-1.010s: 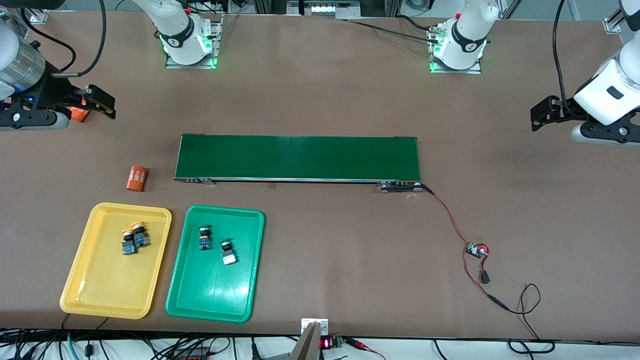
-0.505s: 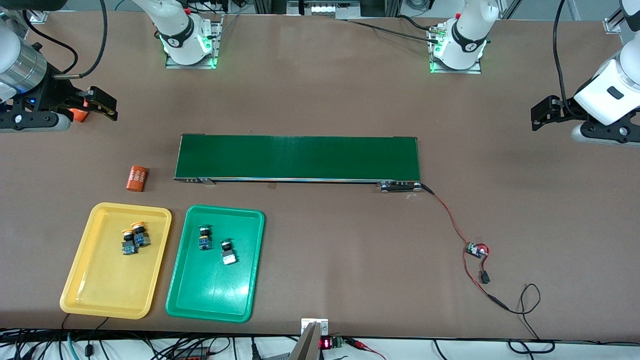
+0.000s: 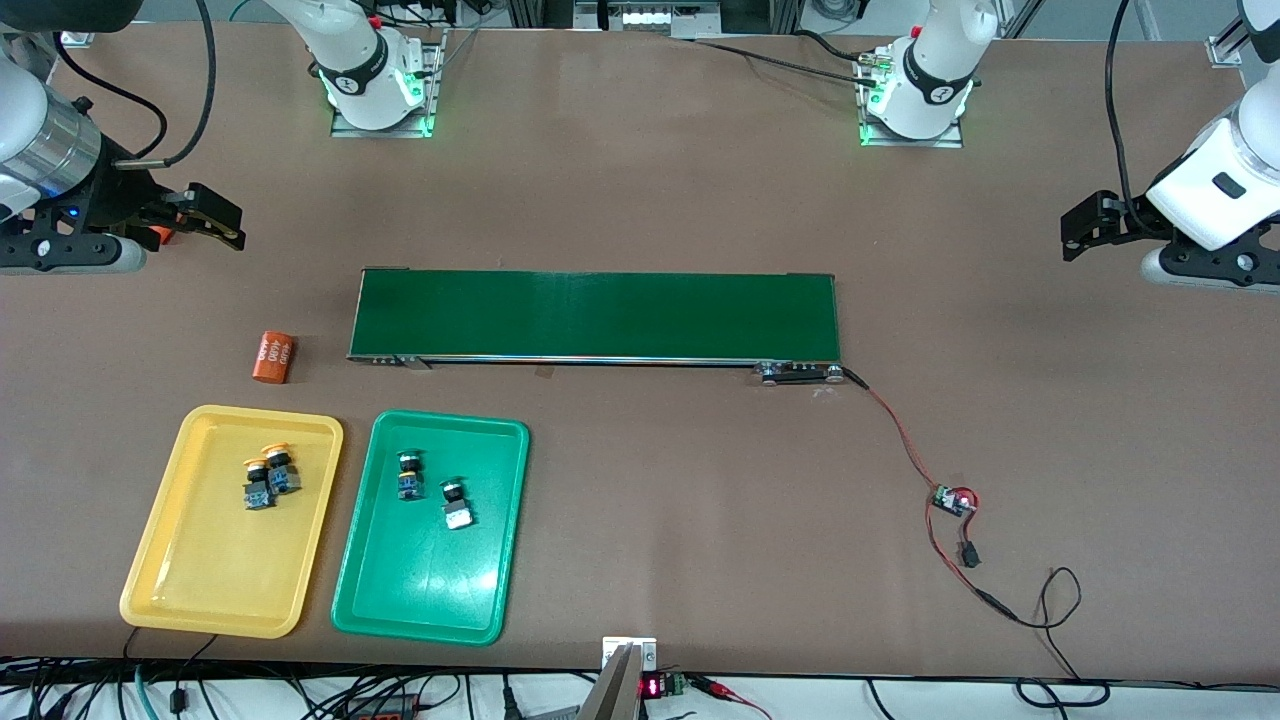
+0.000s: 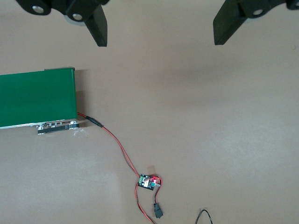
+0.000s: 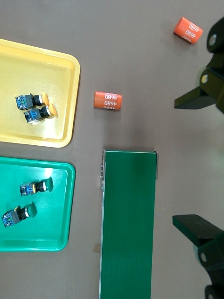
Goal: Sort buttons by color to trays
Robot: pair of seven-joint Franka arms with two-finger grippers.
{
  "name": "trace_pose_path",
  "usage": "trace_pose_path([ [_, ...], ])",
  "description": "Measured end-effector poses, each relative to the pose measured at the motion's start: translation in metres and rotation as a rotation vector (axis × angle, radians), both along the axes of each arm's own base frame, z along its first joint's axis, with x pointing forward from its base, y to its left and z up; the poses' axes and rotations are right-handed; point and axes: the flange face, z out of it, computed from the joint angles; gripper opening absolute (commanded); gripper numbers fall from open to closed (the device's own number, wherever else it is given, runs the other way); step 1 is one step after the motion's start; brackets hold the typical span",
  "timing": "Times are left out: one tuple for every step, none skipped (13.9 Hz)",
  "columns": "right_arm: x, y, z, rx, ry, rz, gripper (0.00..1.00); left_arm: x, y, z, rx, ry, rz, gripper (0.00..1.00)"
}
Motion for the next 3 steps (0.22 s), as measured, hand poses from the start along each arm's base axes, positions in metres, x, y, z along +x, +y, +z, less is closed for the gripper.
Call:
trace_pose_path([
  [0.0000,0.0000,0.0000,0.000,0.000,0.000,1.00,0.0000,-0.0001,0.0000,0.000,0.000,0.000,1.00],
  [0.0000,0.0000,0.0001,0.000,0.000,0.000,1.00,0.0000,-0.0003,0.0000,0.000,0.000,0.000,1.00],
  [0.0000,-0.0001,0.0001,0.000,0.000,0.000,1.00,0.0000,-0.0003,0.0000,0.000,0.000,0.000,1.00],
])
